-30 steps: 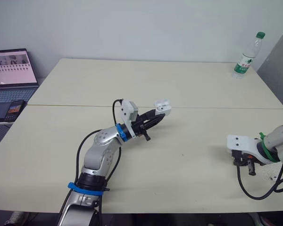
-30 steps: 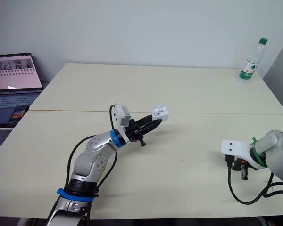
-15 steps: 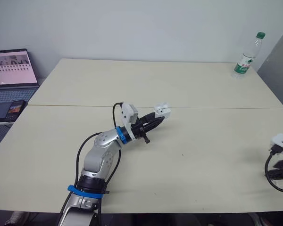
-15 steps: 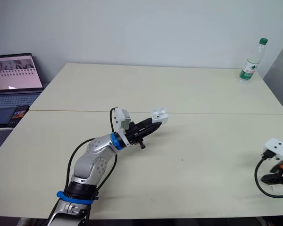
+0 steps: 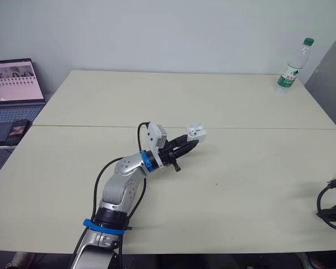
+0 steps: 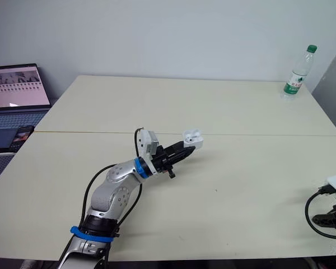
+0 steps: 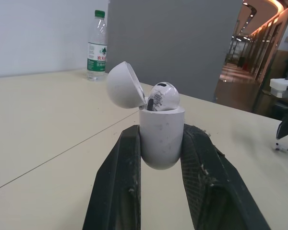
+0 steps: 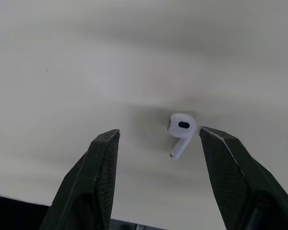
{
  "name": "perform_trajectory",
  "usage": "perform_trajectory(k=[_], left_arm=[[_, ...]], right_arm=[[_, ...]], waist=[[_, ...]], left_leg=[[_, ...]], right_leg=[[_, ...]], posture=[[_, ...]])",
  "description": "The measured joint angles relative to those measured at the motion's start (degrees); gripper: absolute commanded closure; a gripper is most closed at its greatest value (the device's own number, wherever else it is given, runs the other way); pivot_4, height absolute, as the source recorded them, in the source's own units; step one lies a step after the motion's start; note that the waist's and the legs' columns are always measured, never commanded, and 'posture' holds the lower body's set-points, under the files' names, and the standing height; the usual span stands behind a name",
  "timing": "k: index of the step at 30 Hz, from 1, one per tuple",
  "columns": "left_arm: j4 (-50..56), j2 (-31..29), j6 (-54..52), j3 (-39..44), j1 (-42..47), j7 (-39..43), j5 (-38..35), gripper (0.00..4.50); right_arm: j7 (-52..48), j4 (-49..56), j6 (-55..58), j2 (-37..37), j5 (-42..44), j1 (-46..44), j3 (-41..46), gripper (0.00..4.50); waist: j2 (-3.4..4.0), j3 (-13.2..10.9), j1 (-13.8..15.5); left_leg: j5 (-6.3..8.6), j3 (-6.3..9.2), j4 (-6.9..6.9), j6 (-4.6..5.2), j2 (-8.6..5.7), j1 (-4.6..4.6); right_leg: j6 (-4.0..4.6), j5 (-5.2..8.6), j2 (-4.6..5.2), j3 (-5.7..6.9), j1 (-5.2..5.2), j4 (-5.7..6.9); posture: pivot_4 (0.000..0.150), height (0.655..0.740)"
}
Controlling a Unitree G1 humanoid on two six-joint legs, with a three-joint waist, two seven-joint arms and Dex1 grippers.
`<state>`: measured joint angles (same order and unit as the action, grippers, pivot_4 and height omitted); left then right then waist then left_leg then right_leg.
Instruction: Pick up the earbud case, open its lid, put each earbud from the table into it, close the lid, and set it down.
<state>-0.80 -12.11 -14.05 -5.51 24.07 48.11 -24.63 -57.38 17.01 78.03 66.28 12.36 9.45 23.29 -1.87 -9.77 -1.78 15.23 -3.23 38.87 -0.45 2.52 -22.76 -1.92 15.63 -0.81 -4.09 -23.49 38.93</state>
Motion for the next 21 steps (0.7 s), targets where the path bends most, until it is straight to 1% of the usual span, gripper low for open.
perform_trajectory(k=[11,21], left_arm=[[-0.1,-0.54,0.04,0.23,0.15,0.03,0.0,3.72],[-0.1,-0.55,0.04,0.23,0.16,0.02,0.01,3.72]], right_arm=[[5.14,-6.25,-1.95,-0.88,2.3,-0.97,-2.09,1.78],[7.94,-7.84,0.18,-1.75,4.79,-3.87,-2.86,1.78]], waist=[[0.01,0.0,0.03],[0.01,0.01,0.07]], left_leg=[[0.0,0.0,0.0,0.0,0.01,-0.01],[0.0,0.05,0.0,0.0,0.01,-0.04]], right_leg=[[0.0,0.0,0.0,-0.01,0.0,-0.01],[0.0,0.0,0.0,-0.01,0.0,-0.03]], posture=[[0.15,0.7362],[0.15,0.7362]])
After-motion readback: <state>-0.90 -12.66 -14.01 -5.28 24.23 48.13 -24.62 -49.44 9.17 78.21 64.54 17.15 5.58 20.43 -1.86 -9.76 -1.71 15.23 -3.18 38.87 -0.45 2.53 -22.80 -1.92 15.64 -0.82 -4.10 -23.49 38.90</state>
